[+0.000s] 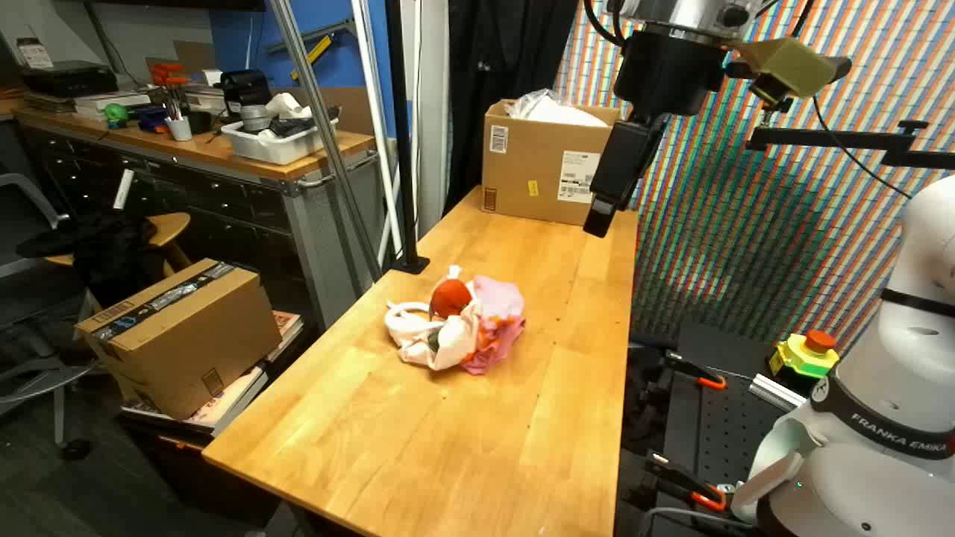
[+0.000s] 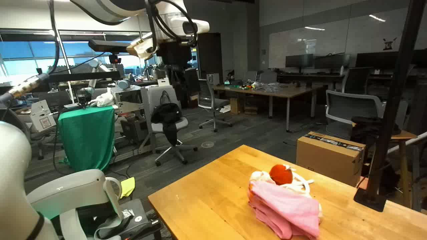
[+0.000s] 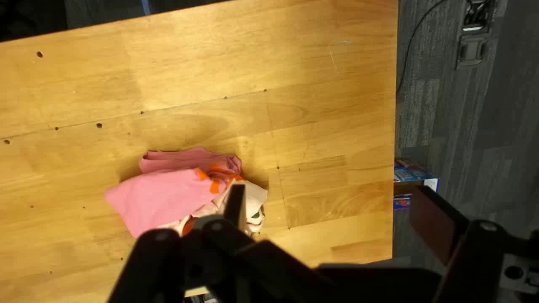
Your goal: Move the radish and peach shirt to the right, move the pink shirt to the left
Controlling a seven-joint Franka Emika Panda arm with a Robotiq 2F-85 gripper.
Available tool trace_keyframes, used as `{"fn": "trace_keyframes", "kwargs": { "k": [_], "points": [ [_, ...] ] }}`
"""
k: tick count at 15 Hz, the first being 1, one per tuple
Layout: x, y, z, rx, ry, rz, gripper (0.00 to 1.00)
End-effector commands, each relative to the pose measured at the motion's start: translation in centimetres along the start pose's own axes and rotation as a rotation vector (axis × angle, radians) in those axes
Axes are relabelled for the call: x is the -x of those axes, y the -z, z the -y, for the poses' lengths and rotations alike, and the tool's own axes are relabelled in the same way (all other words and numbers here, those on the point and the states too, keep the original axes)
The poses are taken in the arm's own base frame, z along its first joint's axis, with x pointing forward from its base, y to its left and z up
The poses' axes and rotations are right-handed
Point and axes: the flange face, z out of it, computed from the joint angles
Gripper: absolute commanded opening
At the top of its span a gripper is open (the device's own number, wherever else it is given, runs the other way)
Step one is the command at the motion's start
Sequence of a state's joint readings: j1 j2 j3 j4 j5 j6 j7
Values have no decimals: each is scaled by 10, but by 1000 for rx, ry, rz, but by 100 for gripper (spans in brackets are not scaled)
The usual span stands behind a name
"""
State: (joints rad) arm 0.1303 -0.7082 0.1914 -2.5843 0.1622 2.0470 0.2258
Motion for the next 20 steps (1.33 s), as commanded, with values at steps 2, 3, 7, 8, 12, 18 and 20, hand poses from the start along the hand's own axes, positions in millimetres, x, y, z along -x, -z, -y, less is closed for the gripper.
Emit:
{"fn": "trace_keyframes", "kwargs": {
  "k": [2,3,7,8,12,18,20],
  "points": [
    [-1,4,1,-1,1,-6,100],
    [-1,5,1,-2,1,-9,100],
    [-15,2,-5,47,18,13,100],
    [-26,2,-8,60,21,26,100],
    [-63,1,-18,80,34,91,100],
    [-132,-3,-29,60,96,155,100],
    [-155,-11,-34,65,123,163,100]
  ]
}}
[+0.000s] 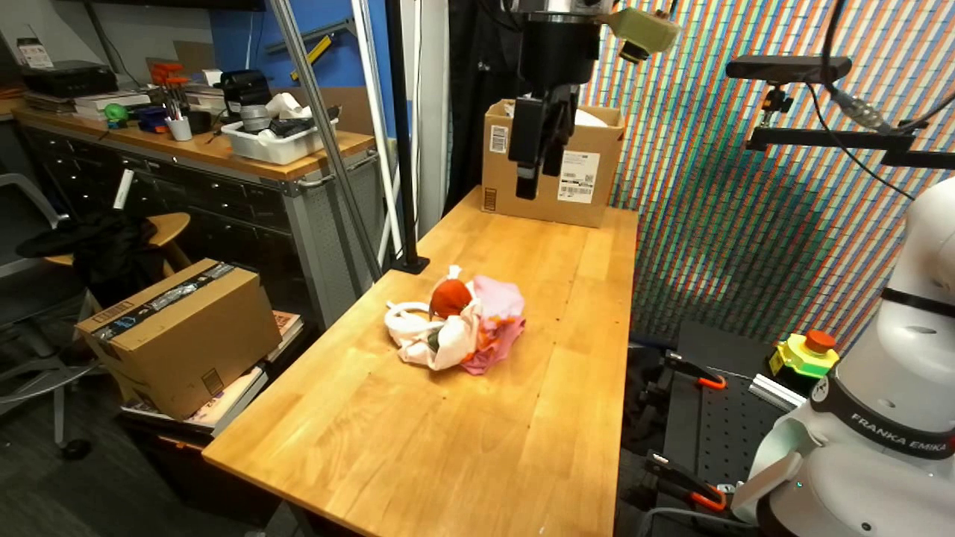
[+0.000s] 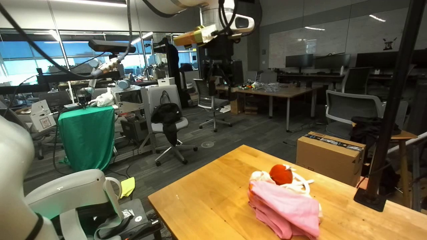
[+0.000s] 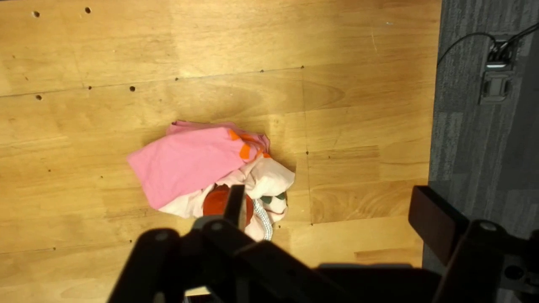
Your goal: Move the radish and peach shirt to the right, move the pink shirt to the left
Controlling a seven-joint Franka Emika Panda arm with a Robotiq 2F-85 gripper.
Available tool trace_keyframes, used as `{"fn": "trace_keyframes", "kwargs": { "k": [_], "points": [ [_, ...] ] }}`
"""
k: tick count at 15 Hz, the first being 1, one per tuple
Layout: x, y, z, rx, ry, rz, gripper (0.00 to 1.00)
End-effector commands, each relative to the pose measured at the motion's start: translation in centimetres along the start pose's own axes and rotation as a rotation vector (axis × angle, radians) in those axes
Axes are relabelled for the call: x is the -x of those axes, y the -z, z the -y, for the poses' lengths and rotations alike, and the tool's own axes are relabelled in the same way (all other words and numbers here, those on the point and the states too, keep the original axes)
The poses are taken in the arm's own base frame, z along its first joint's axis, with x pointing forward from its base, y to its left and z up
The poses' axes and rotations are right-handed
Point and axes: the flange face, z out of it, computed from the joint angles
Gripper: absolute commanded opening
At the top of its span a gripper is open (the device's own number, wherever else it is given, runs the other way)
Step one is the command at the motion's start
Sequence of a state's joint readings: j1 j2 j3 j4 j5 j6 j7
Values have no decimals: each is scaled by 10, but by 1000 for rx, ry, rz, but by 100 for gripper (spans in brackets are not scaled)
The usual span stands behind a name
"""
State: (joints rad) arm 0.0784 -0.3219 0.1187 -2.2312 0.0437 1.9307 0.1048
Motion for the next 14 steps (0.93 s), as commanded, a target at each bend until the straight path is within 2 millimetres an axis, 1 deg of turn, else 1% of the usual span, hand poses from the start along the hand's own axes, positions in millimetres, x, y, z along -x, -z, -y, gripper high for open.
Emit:
{"fn": "trace_keyframes", "kwargs": {
  "k": [1,4,7,11,14],
  "points": [
    [-49,-1,-13,16,65,30,100],
    [-79,-19,-27,45,108,38,100],
    [-102,-40,-40,71,148,42,100],
    [-131,-82,-58,128,132,1,100],
    [-146,-121,-71,119,92,-37,100]
  ]
}}
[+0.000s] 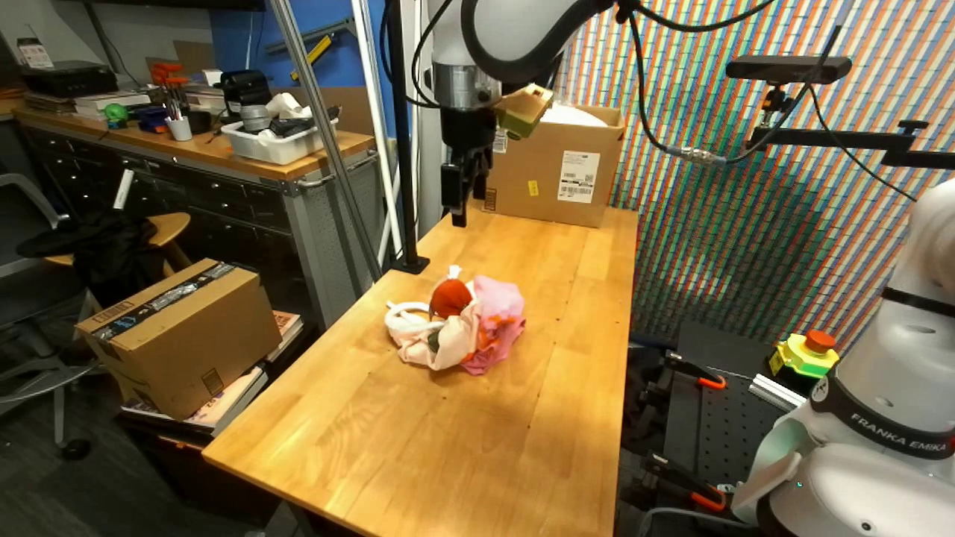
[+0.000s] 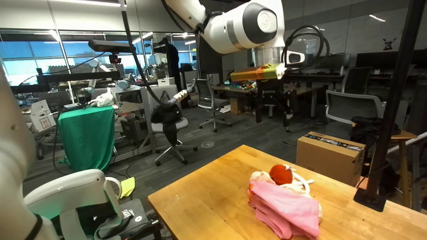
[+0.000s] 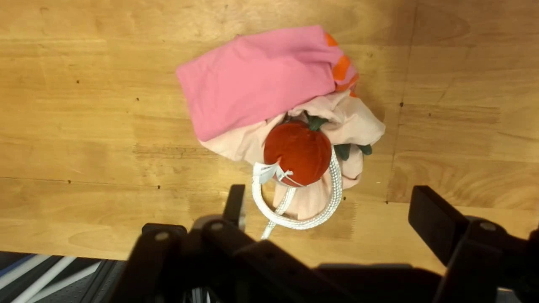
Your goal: Move the radish and peach shirt to the right, move the pink shirt to the left
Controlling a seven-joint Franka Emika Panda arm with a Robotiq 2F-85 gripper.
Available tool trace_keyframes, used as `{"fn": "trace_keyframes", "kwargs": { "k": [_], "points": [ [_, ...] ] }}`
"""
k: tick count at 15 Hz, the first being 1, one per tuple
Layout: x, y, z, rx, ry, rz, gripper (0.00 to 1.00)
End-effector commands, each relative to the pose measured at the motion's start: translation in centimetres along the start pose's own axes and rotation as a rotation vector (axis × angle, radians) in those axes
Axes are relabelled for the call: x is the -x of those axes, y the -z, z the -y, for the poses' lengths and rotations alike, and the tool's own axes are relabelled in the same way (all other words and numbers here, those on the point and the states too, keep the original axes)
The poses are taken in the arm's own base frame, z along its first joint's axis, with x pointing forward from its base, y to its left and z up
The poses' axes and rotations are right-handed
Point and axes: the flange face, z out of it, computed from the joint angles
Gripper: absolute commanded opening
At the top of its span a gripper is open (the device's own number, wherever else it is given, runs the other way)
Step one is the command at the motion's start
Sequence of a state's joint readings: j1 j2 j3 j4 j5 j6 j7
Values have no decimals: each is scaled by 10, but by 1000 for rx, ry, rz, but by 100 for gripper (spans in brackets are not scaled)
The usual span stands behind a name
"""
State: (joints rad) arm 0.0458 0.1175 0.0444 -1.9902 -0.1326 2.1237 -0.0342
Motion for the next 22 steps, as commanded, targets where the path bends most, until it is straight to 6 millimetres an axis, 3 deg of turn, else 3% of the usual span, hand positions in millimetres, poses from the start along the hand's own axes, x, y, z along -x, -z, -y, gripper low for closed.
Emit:
{"fn": "trace_keyframes", "kwargs": {
  "k": [1,5,9,14,22],
  "points": [
    [-23,-36,-15,-6,-49,-41,100],
    [-32,-81,-25,-23,-99,-43,100],
    [-43,-112,-23,-66,-105,-57,100],
    [-55,-142,-14,-84,-93,-29,100],
    [-70,-179,-20,-68,-130,-14,100]
  ]
}}
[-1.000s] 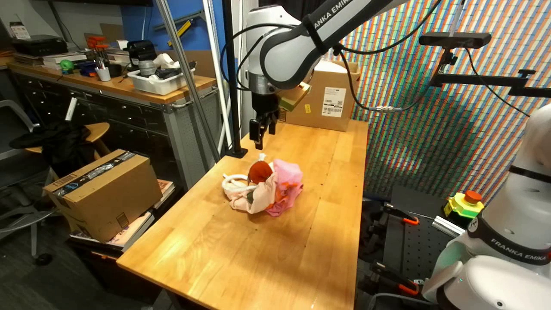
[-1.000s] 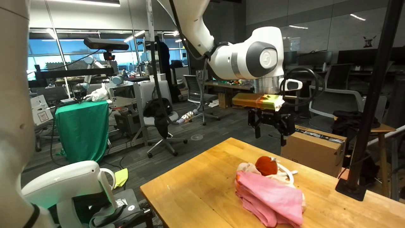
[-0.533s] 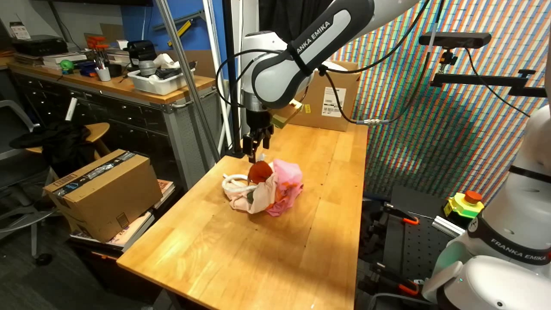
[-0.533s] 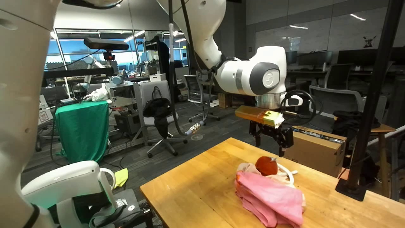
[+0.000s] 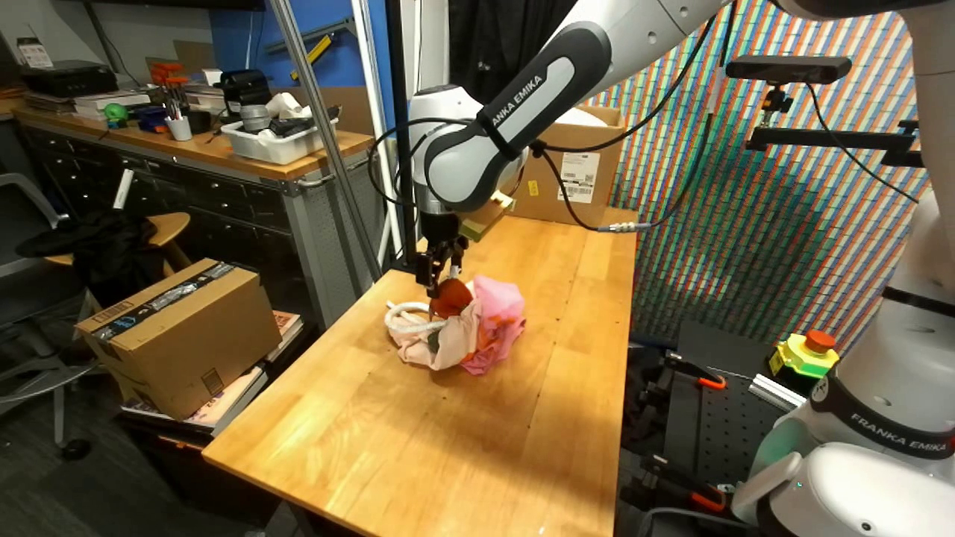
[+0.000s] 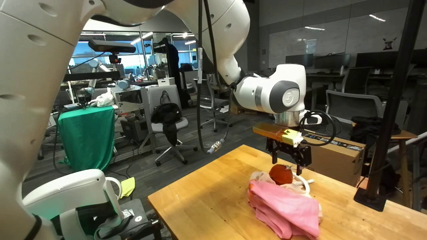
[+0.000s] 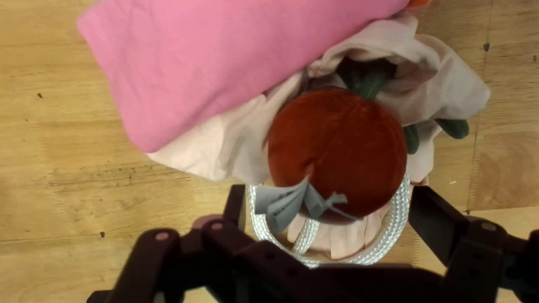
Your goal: Move the radish and peach shirt to the right, move the pink shirt to the left
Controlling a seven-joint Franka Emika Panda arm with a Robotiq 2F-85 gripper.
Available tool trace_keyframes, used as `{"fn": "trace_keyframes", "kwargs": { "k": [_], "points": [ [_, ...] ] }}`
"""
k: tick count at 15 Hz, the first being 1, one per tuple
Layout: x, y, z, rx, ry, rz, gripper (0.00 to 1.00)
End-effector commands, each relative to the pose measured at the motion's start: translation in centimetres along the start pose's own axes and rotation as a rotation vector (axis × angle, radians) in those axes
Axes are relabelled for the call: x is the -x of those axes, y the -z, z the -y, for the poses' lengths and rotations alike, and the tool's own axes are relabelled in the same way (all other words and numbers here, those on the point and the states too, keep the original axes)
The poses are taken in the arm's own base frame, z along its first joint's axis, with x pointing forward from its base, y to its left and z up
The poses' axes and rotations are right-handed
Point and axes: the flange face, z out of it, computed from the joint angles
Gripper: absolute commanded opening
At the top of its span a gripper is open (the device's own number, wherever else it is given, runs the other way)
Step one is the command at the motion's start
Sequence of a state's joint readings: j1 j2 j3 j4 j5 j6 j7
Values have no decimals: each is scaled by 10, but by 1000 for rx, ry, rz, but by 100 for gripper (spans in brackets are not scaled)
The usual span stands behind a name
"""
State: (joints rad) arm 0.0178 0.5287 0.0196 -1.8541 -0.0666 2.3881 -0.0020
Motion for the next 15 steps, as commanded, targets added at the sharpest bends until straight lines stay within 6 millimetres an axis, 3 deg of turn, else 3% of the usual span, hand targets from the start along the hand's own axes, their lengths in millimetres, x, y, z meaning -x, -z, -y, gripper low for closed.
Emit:
{"fn": "trace_keyframes", "kwargs": {
  "k": [1,15],
  "points": [
    [-15,-8,-4,4,-25,-27,100],
    [-2,-15,7,1,-68,64,100]
  ]
}}
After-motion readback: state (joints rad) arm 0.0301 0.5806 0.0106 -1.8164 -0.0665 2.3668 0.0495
